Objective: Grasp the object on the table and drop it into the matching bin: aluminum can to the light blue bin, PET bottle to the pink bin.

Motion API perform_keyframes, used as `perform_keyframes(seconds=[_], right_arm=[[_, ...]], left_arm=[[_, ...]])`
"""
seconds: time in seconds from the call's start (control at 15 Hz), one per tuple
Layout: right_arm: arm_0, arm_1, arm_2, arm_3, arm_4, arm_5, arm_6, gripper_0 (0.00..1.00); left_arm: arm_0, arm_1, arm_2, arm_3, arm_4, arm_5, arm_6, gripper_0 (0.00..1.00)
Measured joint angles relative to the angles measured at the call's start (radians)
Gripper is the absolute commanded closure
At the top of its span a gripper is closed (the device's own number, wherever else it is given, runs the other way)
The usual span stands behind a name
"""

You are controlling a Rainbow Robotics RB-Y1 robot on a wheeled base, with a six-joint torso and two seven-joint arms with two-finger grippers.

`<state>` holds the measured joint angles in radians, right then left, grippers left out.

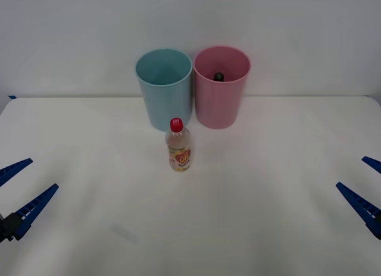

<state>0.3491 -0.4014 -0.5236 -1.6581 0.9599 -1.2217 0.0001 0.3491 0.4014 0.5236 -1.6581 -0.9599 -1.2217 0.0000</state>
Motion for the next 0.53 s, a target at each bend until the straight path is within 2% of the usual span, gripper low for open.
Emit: perform_keyframes(seconds=[0.2,0.53], right_arm=[[0.005,-0.002,-0.003,0.006,0.005,0.0,-0.001,0.0],[0.004,-0.044,0.032,0.001,-0.008,0.007,-0.004,0.0]], left_arm=[[0.0,0.0,0.0,0.0,0.0,0.0,0.0,0.0],[0.0,0.0,0.0,0.0,0.0,0.0,0.0,0.0]])
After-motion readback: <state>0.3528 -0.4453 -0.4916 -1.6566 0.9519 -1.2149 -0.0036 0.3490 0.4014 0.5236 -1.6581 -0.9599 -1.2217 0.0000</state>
